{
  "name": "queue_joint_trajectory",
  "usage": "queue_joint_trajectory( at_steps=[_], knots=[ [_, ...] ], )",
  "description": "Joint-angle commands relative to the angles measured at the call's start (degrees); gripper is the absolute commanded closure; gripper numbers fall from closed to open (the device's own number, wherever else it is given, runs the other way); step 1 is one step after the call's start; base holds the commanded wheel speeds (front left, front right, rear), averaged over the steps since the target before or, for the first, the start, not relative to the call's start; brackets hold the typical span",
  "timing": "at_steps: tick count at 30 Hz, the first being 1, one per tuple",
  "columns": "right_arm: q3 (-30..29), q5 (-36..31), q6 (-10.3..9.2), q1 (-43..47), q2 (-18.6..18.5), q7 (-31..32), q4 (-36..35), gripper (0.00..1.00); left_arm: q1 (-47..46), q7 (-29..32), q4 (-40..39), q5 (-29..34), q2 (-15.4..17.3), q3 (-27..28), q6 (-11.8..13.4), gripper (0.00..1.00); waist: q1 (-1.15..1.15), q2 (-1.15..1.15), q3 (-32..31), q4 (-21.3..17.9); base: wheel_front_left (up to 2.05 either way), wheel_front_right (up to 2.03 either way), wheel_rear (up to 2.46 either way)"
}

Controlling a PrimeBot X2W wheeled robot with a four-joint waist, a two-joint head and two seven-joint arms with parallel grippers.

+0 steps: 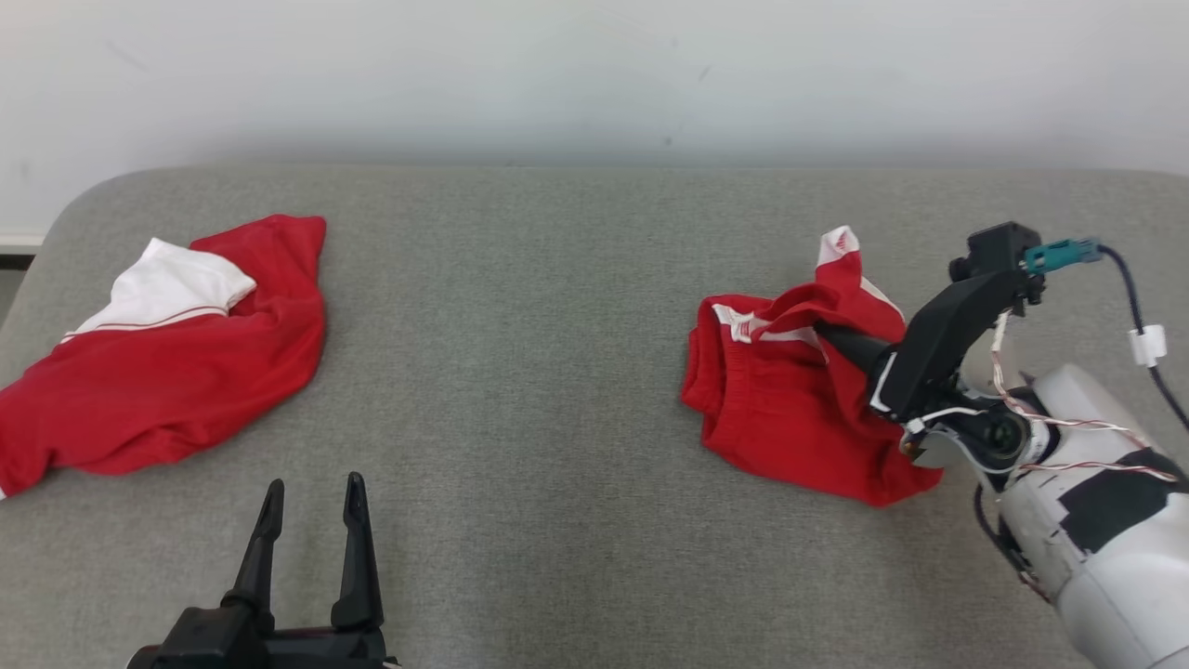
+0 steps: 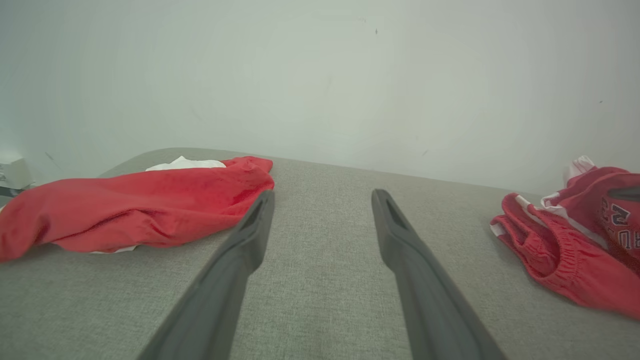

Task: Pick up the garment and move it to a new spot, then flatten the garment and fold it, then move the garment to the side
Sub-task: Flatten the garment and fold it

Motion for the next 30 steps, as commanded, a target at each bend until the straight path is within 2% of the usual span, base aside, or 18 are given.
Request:
queue_joint_trajectory(
  at_steps=[1,9,16,17,18,19,24,30],
  knots=[
    [-0.19,-0.23,-0.14,0.05,0.71,-0.35,0.65,1.00,-0.72,-0.19,0.09,-0.22,0.00,-0.06,0.09,0.00,0.00,0.00,0.58,0.82,0.00,0.00,0.00],
    [-1.78,-1.84,-0.14,-1.20,6.42,-2.90,8.03,1.00,-1.70,-0.19,0.39,-1.21,0.00,-1.15,0.53,0.00,0.00,0.00,1.57,3.04,0.00,0.00,0.00],
    [-1.29,-3.43,-0.13,-1.41,10.36,-5.14,11.43,1.00,-2.09,-0.19,0.59,-1.82,0.00,-1.51,0.93,0.00,0.00,0.00,2.02,3.46,0.00,0.00,0.00],
    [-0.91,-3.70,-0.14,-1.41,10.51,-5.44,11.28,0.76,-2.18,-0.19,0.66,-1.85,0.00,-1.60,0.93,0.00,0.00,0.00,2.04,3.48,0.00,0.00,0.00],
    [-0.55,-4.08,-0.13,-1.43,10.47,-5.97,10.77,0.17,-2.24,-0.19,0.72,-1.90,0.01,-1.71,0.94,0.00,0.00,0.00,2.05,3.50,0.00,0.00,0.00],
    [-0.11,-4.62,-0.14,-1.40,10.11,-6.67,10.21,0.00,-2.27,-0.19,0.79,-1.94,0.00,-1.76,0.93,0.00,0.00,0.00,2.04,3.48,0.00,0.00,0.00],
    [0.76,-5.92,-0.14,0.03,6.73,-11.66,5.08,0.00,-2.05,-0.19,1.02,-1.85,0.00,-1.17,0.59,0.00,0.00,0.00,1.64,3.02,0.00,0.00,0.00],
    [-0.65,-5.21,-0.14,3.94,0.68,-18.23,-3.52,0.00,-1.05,-0.19,0.96,-1.00,-0.01,0.36,0.18,0.00,0.00,0.00,0.98,1.21,0.00,0.00,0.00]
  ],
)
